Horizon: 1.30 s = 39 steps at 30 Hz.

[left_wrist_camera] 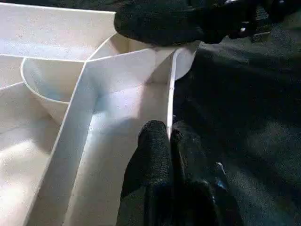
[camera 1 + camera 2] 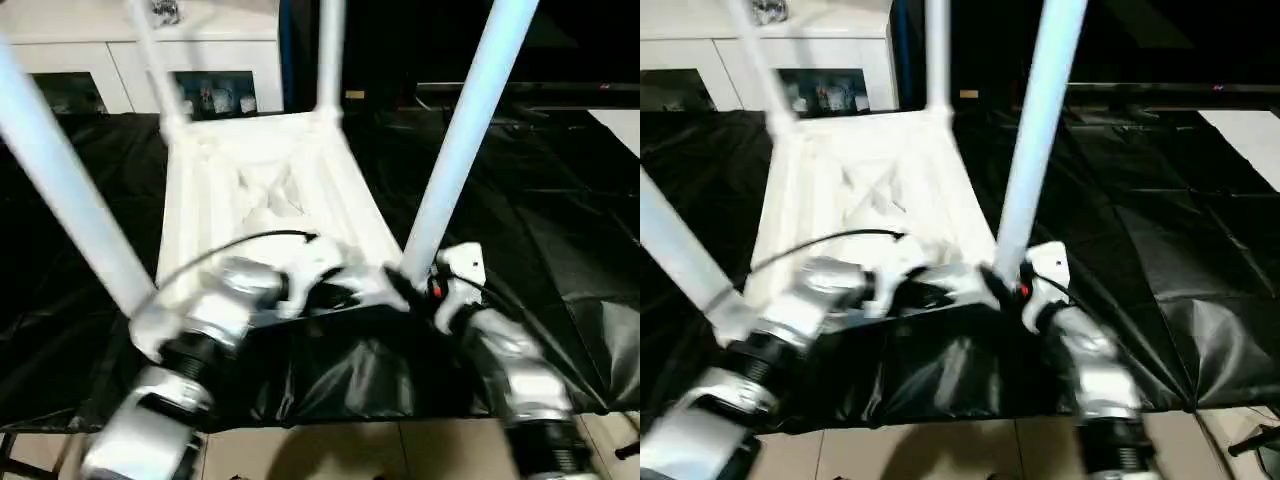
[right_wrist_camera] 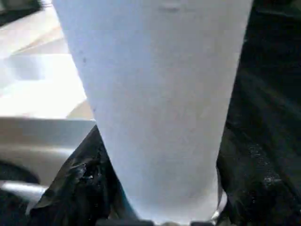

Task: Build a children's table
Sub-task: Rotate leg to tighten

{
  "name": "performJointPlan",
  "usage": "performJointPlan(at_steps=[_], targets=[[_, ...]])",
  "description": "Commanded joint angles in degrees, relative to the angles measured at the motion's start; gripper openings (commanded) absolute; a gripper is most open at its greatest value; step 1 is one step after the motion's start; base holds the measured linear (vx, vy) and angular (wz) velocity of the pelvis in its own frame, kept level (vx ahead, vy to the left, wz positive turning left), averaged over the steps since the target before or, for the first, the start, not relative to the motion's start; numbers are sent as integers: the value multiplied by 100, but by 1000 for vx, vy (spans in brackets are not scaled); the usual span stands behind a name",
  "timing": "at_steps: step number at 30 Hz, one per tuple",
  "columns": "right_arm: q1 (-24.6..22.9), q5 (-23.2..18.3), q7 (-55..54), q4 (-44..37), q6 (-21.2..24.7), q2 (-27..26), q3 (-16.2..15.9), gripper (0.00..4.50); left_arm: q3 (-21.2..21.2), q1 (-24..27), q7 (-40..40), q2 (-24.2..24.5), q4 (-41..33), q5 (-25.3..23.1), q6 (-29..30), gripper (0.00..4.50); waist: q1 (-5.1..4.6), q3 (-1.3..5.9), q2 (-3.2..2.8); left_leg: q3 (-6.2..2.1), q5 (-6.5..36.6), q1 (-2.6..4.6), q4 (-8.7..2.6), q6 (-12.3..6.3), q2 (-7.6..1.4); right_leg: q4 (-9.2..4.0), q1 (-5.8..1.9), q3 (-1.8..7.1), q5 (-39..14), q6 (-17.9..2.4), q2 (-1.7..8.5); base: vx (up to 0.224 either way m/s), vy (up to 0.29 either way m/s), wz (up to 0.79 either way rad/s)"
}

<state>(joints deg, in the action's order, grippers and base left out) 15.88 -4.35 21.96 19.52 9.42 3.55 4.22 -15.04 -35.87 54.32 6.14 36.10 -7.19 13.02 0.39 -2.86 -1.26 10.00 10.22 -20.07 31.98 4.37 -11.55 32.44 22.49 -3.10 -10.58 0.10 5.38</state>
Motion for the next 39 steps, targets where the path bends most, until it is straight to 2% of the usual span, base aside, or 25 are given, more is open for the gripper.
performJointPlan(at_steps=[1,2,3,4,5,8,10,12,13,14,17,19,20,21,23,27,31,33,39], targets=[[65,111,-241,408,178,-538,-522,260,-354,181,-318,-518,66,2,116,0,-45,157,33,-89,2583,40,-473,-37,-79,-610,-51,115,-3447,-437,225,0,0,0],[100,183,-311,454,46,-572,-559,260,-358,207,-330,-547,27,0,132,0,-45,157,33,-89,2583,40,-473,-37,-79,-610,-51,115,-3447,-437,225,0,0,0],[113,226,-323,463,-40,-582,-585,260,-359,222,-327,-561,4,7,143,0,-79,155,28,-101,2635,-4,-495,-43,-81,-608,-84,97,-3342,-427,215,0,0,0],[118,253,-381,424,-259,-599,-568,295,-396,251,-249,-536,-36,31,118,0,-77,161,29,-100,2636,-5,-494,-50,-80,-613,-82,102,-3319,-422,220,0,0,0],[122,253,-422,405,-304,-620,-524,315,-404,264,-234,-521,-58,18,119,0,-85,166,28,-90,2667,19,-490,-76,-79,-617,-62,114,-3256,-445,215,0,0,0],[123,206,-292,346,-344,-563,-482,332,-402,284,-156,-454,-90,9,60,0,-101,172,34,-80,2586,-12,-496,-127,-76,-589,-73,143,-3043,-512,202,0,0,0],[98,175,97,262,-387,-320,-578,364,-373,288,6,-334,-124,56,25,0,-100,193,40,-76,2459,-29,-495,-190,-82,-557,-99,179,-2765,-598,199,0,0,0],[100,185,500,208,-466,-16,-697,372,-361,286,223,-218,-143,118,-80,0,-78,246,45,-41,2081,-56,-464,-301,-94,-493,-133,218,-2123,-813,196,0,0,0],[100,186,507,208,-468,-11,-699,372,-361,286,227,-216,-144,119,-81,0,-68,251,46,-37,1997,-63,-458,-327,-95,-478,-144,215,-1982,-871,195,0,0,0],[112,87,1036,179,-554,295,-748,372,-373,292,508,-75,-164,179,-184,0,-73,251,75,-23,1920,-77,-448,-362,-92,-469,-151,218,-1874,-912,189,0,0,0],[114,-170,2007,87,-601,766,-777,372,-358,291,1034,139,-173,324,-354,0,3,267,94,16,1591,-91,-381,-631,-90,-435,-186,231,-1640,-1095,211,0,0,0],[110,-212,2306,62,-648,915,-805,372,-336,280,1156,195,-170,365,-338,0,35,290,83,34,1368,-79,-349,-704,-106,-408,-170,237,-1437,-1188,221,21,-27,3],[98,-344,2881,8,-596,1188,-855,372,-331,247,1373,319,-134,385,-426,0,38,293,78,36,1292,-90,-339,-721,-102,-391,-177,233,-1326,-1236,215,0,0,0],[80,-406,3365,-36,-628,1450,-935,372,-308,207,1551,415,-99,419,-434,0,54,315,93,36,987,-123,-305,-822,-95,-318,-223,217,-865,-1365,192,0,0,0],[88,-499,3735,-38,-541,1622,-964,372,-297,182,1716,485,-82,463,-490,0,75,296,89,49,974,-118,-286,-914,-95,-297,-211,218,-712,-1468,201,0,0,0],[288,-705,4824,241,-332,2107,-1102,338,-368,99,2323,777,-4,545,-639,0,154,293,78,50,914,-97,-289,-900,-120,-275,-229,185,-806,-1539,188,0,0,0],[379,-708,5162,340,-319,2239,-1232,306,-373,61,2525,868,48,548,-697,0,190,274,60,69,1100,-64,-294,-786,-153,-279,-190,194,-881,-1594,192,0,0,0],[437,-772,5378,340,-203,2275,-1303,287,-384,45,2680,934,46,575,-702,0,186,272,80,72,1106,-79,-296,-744,-149,-255,-210,184,-804,-1607,184,0,0,0],[546,-864,5647,455,-62,2254,-1392,255,-428,41,2867,1034,77,614,-751,0,193,276,85,74,1043,-82,-292,-705,-140,-248,-223,185,-778,-1608,196,0,0,0]])
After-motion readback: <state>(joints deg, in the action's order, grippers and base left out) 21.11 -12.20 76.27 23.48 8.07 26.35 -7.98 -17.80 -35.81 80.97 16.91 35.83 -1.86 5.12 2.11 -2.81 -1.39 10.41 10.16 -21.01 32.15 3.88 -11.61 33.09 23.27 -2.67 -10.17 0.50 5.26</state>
